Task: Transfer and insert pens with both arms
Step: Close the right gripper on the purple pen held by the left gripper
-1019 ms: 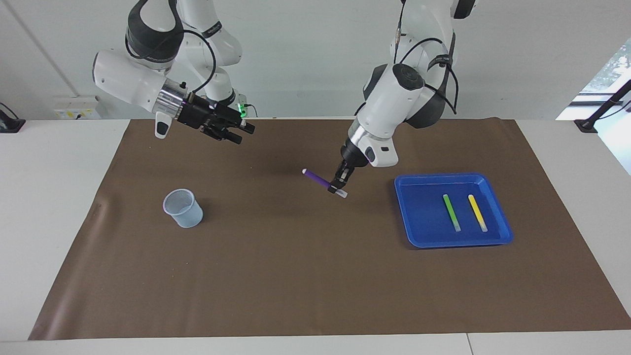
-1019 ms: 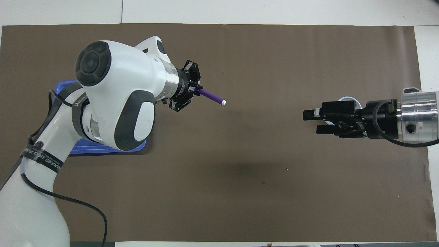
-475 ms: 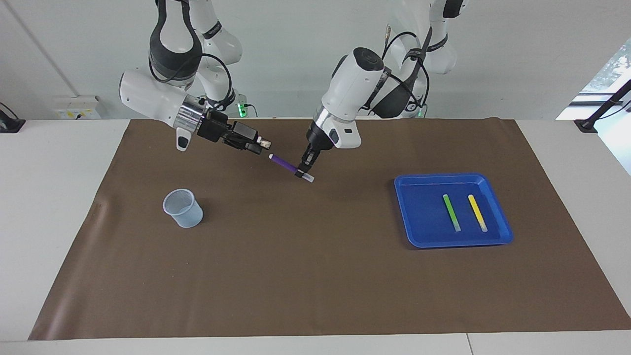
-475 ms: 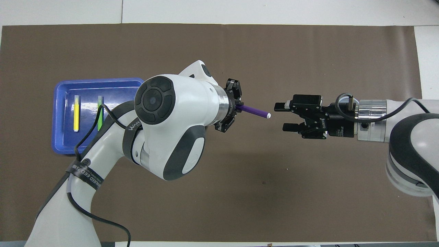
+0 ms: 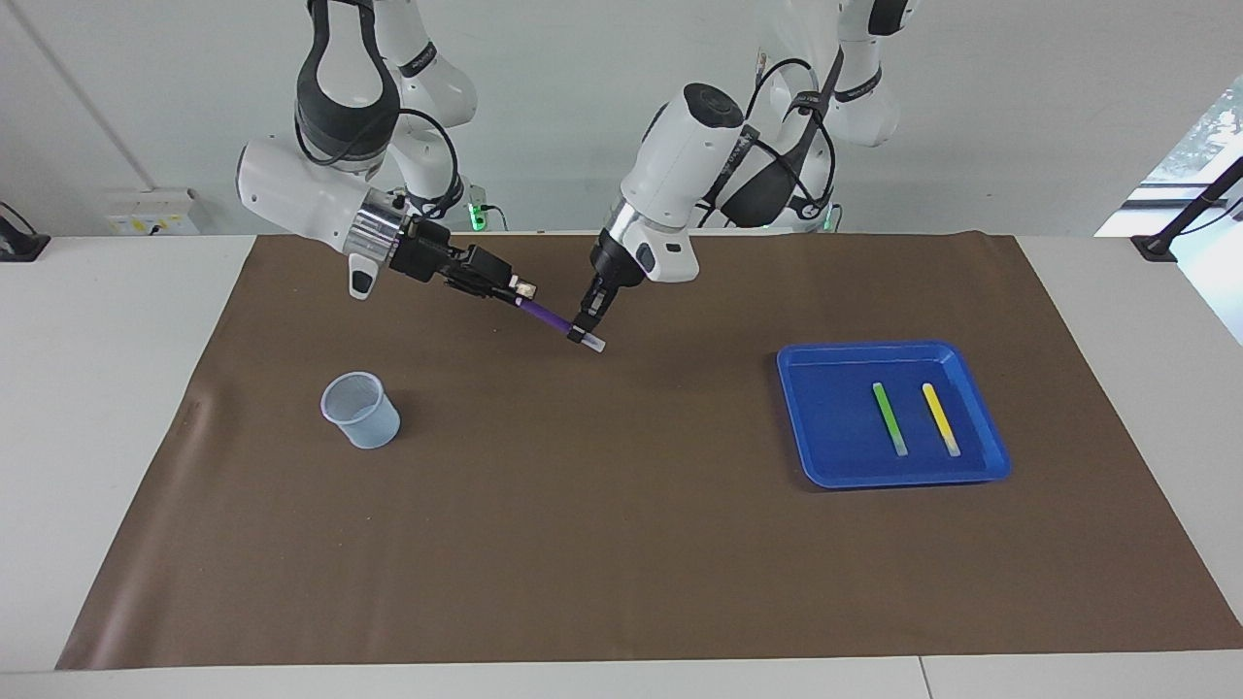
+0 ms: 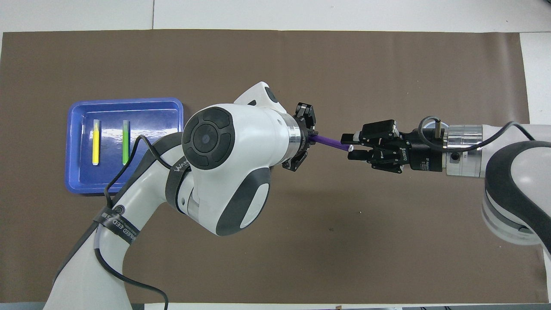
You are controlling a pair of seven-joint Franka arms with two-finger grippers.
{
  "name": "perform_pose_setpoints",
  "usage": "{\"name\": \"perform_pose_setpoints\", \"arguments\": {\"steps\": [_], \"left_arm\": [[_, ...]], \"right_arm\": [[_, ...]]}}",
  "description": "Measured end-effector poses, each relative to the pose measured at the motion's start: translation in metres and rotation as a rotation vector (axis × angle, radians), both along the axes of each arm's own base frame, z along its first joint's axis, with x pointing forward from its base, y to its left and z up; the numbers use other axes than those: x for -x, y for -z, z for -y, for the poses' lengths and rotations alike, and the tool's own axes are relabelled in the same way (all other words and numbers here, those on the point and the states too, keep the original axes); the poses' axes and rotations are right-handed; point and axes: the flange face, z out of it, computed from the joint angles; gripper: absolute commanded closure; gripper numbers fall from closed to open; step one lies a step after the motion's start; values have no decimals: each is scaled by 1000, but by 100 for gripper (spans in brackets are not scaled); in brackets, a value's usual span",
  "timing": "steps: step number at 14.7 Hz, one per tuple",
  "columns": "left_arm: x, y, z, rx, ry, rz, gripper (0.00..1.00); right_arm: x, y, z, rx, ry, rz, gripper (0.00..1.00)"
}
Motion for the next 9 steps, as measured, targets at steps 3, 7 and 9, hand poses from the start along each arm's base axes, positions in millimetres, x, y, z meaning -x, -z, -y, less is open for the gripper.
{"name": "perform_pose_setpoints", "arguments": {"steps": [3, 7, 9], "left_arm": [[0, -3, 1, 6, -5, 2, 100], [-1, -4, 2, 10, -15, 1, 100], [0, -4, 2, 11, -16, 0, 100]], "right_arm": [[0, 1, 0, 0, -1, 0, 70], [1, 2, 1, -6, 3, 0, 100], [1, 2, 1, -6, 4, 0, 100]]}}
